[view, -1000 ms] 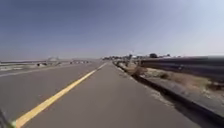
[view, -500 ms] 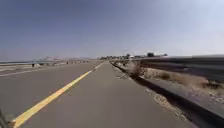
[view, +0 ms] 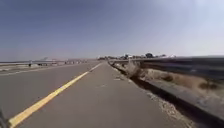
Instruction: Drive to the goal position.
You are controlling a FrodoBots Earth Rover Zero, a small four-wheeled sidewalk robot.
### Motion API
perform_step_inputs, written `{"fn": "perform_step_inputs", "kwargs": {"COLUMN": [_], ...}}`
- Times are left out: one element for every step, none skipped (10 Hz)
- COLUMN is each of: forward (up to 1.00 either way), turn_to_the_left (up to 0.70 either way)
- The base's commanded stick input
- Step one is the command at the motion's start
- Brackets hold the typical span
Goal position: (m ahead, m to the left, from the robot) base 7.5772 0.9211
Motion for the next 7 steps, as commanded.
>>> {"fn": "perform_step_inputs", "kwargs": {"forward": [0.5,0.5,0.5,0.5,0.5,0.5,0.5], "turn_to_the_left": [0.05,0.16,0.27,0.39,0.5,0.25,0.0]}}
